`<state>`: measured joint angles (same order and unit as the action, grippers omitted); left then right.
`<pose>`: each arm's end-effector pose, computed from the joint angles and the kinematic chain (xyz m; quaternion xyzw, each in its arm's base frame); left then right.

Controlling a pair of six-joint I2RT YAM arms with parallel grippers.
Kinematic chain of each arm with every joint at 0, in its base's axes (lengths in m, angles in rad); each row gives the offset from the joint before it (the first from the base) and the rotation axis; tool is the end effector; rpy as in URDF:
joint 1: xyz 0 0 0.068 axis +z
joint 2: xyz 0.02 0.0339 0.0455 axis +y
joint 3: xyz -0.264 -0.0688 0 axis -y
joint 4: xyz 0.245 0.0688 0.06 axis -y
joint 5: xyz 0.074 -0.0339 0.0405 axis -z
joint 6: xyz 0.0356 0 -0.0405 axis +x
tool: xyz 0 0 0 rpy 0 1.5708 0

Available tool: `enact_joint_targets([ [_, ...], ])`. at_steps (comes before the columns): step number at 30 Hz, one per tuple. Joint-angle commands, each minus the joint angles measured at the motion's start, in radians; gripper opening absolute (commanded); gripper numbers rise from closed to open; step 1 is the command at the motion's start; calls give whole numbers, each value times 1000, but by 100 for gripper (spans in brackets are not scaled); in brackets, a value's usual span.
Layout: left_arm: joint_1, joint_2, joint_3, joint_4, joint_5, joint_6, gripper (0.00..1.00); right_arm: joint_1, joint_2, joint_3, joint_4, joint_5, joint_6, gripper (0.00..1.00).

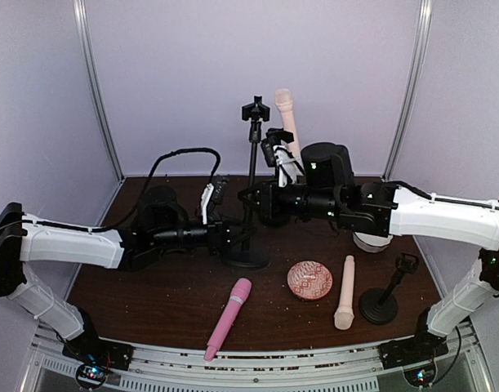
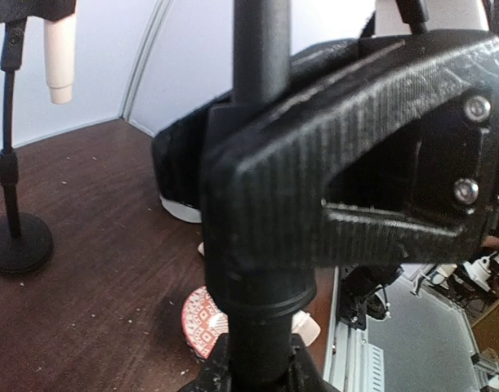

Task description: Attach the microphones to the stand

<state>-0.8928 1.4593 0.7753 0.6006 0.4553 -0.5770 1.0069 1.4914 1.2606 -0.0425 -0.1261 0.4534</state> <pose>0.1911 -0.2622 0.2587 0.2636 0.6840 -0.5655 0.3779 0.1868 0.3037 0.3495 -0.2539 0.7546 0.4396 0.4158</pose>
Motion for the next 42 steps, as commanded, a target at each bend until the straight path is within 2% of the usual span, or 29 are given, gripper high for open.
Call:
enact_joint_targets([
  [1,9,-62,28,-98,-257,87,0,55,62,120,-147,324,147,4],
  [5,9,-62,26,-73,-226,91,0,44,63,133,-130,235,71,29],
  [7,9,-57,36,-60,-174,96,0,18,16,95,-97,128,-8,40],
  [13,16,-10,85,40,149,118,0,-128,-217,-243,212,-258,-160,64],
  [15,15,6,86,88,219,91,0,-169,-261,-302,235,-327,-201,66],
  [20,12,57,107,165,334,26,0,-185,-261,-321,228,-480,-292,63],
  [23,2,61,113,158,352,32,0,-184,-229,-323,306,-562,-258,60],
  [29,-8,61,129,94,355,72,0,-181,-129,-254,374,-666,-180,48],
  [33,-8,59,134,79,351,76,0,-178,-95,-228,384,-682,-162,31],
  [36,-8,51,138,30,310,96,0,-176,-91,-229,394,-675,-140,14],
  [39,-8,31,139,-61,186,135,0,-147,-106,-224,359,-578,-133,0],
  [41,-8,10,122,-97,68,152,0,-80,-122,-194,231,-315,-163,0],
  [42,-9,-4,110,-103,12,159,0,-38,-124,-180,186,-83,-160,0],
])
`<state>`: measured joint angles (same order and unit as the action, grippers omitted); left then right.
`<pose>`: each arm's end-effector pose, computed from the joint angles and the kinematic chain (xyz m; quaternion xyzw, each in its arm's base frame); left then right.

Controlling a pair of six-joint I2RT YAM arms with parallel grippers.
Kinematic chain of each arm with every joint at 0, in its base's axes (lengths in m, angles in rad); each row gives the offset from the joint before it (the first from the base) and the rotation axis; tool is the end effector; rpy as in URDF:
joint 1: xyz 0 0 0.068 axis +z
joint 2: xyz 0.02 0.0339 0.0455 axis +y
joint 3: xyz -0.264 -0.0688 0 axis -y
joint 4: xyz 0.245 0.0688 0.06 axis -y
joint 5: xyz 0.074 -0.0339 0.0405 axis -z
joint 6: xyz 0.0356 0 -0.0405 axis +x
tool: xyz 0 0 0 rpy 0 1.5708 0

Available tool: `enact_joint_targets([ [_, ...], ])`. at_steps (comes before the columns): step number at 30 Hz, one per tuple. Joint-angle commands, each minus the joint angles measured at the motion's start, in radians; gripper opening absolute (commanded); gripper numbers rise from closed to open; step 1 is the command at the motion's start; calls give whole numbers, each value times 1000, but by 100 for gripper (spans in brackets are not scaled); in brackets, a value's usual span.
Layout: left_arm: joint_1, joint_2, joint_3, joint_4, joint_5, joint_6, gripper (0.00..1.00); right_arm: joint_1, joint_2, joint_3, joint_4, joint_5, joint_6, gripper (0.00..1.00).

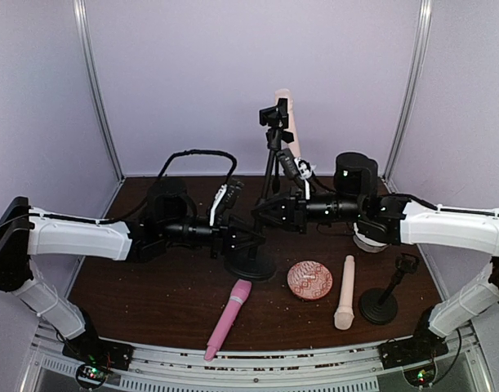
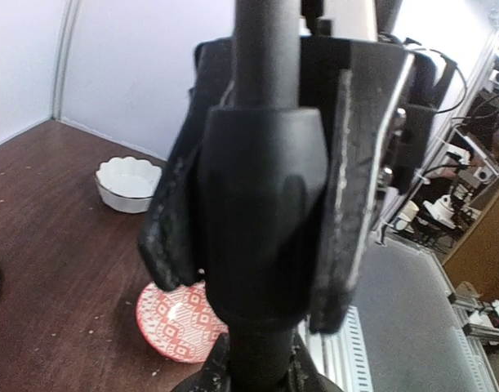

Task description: Attach the microphones to the stand

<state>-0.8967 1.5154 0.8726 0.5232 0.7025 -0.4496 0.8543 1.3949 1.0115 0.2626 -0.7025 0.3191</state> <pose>0.1929 -0.2783 0.2662 0.3784 0.6343 -0.5897 0.3267 0.1954 0.2594 0.3252 -0.4059 0.6175 0.5592 0.3759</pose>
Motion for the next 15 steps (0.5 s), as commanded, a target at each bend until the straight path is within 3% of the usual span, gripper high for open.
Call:
enact_joint_targets([
  [1,-6,-75,0,-33,-291,41,0,158,-25,81,-157,649,-13,0],
  [3,-10,-105,-19,-56,-390,62,0,229,-3,113,-210,890,59,0],
  [7,-16,-146,-47,-70,-512,75,0,296,94,234,-345,1074,200,3],
  [10,-16,-156,-59,-61,-528,71,0,309,133,285,-403,1086,228,18],
  [15,-16,-147,-31,-54,-420,86,0,279,24,213,-320,932,33,51],
])
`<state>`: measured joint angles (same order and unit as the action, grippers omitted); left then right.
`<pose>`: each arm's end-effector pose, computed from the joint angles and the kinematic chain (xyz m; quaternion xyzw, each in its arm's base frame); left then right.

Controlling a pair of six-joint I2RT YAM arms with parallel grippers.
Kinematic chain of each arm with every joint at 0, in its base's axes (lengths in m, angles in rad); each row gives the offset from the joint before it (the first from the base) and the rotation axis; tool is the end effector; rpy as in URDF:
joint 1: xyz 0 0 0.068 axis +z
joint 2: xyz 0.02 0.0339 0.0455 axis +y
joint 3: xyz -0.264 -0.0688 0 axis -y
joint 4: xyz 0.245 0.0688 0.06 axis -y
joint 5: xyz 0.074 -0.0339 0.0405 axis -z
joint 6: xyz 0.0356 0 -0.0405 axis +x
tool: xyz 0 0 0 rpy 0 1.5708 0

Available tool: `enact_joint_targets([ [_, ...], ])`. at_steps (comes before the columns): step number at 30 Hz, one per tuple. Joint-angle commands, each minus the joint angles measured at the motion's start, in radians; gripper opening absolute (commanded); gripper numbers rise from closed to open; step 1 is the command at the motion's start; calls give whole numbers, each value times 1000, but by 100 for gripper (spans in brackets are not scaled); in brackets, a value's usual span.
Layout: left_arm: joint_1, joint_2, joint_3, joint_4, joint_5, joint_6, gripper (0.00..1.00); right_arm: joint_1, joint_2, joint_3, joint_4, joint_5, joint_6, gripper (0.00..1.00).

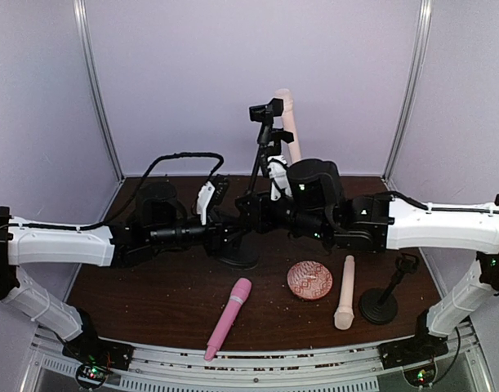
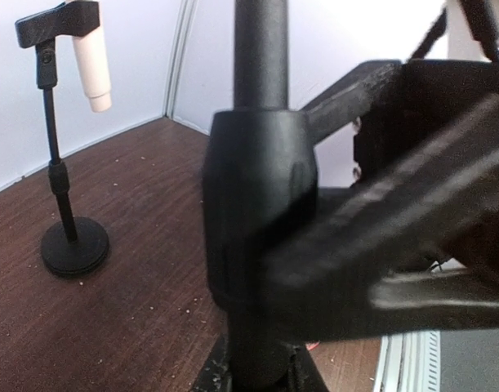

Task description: Attach the microphones to the stand

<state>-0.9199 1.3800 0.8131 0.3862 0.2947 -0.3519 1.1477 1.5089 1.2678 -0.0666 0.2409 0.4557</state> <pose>0.1827 -0.2570 0.2723 0.3031 0.7029 -0.4669 0.4427 0.1553 0.3242 0.3439 -0.2050 0.7778 0.3537 0.4773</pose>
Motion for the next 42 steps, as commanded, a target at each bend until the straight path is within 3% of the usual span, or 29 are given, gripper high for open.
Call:
enact_joint_targets([
  [1,7,-10,29,94,13,-15,0,-31,-131,-72,28,-49,-129,55],
  [4,7,-5,31,139,98,-27,0,-118,-273,-218,138,-233,-187,67],
  [6,7,4,35,171,172,-42,0,-178,-331,-291,208,-405,-200,69],
  [11,4,43,46,280,355,-100,0,-237,-358,-327,245,-585,-230,67],
  [20,-15,52,57,276,403,-92,0,-237,-227,-236,285,-795,-201,62],
  [25,-19,52,65,248,398,-82,0,-236,-197,-239,324,-820,-166,44],
  [28,-20,50,66,229,382,-79,0,-232,-201,-254,354,-815,-155,24],
  [32,-21,40,58,199,297,-75,0,-170,-213,-267,345,-612,-189,1],
  [34,-20,34,56,174,246,-68,0,-144,-207,-259,330,-545,-214,0],
  [36,-21,26,59,132,188,-43,26,-143,-197,-252,330,-534,-223,0],
  [38,-21,8,63,76,122,-10,44,-146,-197,-249,323,-519,-254,0],
  [42,-20,-59,73,12,86,113,53,-159,-191,-255,325,-500,-344,0],
])
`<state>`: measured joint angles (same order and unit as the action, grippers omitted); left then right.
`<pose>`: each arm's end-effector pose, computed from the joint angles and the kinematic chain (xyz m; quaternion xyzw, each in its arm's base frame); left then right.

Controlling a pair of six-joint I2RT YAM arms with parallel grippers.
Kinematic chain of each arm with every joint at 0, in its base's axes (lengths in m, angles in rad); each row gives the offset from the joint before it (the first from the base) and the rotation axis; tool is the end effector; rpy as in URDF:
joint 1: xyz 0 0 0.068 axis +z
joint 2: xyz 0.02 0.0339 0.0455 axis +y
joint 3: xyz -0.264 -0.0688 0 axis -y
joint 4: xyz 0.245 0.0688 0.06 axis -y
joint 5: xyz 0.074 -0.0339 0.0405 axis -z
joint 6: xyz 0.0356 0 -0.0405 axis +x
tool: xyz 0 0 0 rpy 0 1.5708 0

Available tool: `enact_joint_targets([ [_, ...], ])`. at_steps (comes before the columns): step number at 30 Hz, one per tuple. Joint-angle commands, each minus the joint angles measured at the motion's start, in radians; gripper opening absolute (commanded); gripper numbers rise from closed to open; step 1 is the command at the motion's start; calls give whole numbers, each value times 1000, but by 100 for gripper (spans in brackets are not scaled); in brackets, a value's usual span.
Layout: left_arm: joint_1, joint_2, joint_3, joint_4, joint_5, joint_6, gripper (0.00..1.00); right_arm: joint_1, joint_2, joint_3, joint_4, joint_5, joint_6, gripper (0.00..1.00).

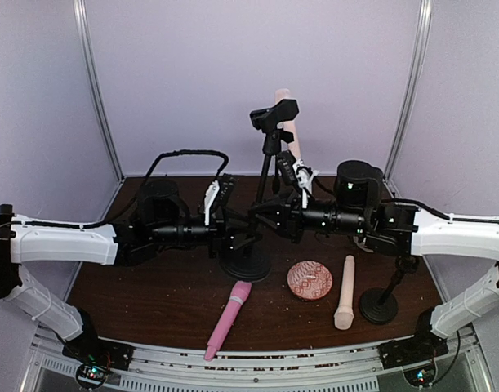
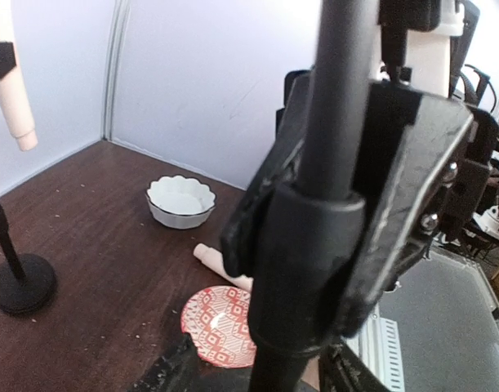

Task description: Attach the microphones to the stand

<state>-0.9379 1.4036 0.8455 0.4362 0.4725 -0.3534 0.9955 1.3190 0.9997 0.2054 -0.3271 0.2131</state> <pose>0.1766 -0.2681 0.2821 0.3583 0.6525 -0.5277 0.4091 0.1605 0.2686 0.3370 -0.3809 0.6393 0.4732 0.4715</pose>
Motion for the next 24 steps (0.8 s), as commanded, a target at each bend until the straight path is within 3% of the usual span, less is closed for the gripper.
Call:
enact_joint_targets([
  [1,-2,-103,38,-41,-97,140,54,-7,4,13,53,57,-125,0],
  [9,-2,-190,-16,45,-95,196,54,1,64,12,94,-21,-167,0],
  [15,-2,-177,-14,38,-120,174,63,44,117,37,94,-35,-188,1],
  [20,3,-182,-14,16,-169,173,54,81,143,66,70,-12,-208,0],
  [24,11,-180,-15,20,-167,165,40,97,153,83,40,7,-228,0],
])
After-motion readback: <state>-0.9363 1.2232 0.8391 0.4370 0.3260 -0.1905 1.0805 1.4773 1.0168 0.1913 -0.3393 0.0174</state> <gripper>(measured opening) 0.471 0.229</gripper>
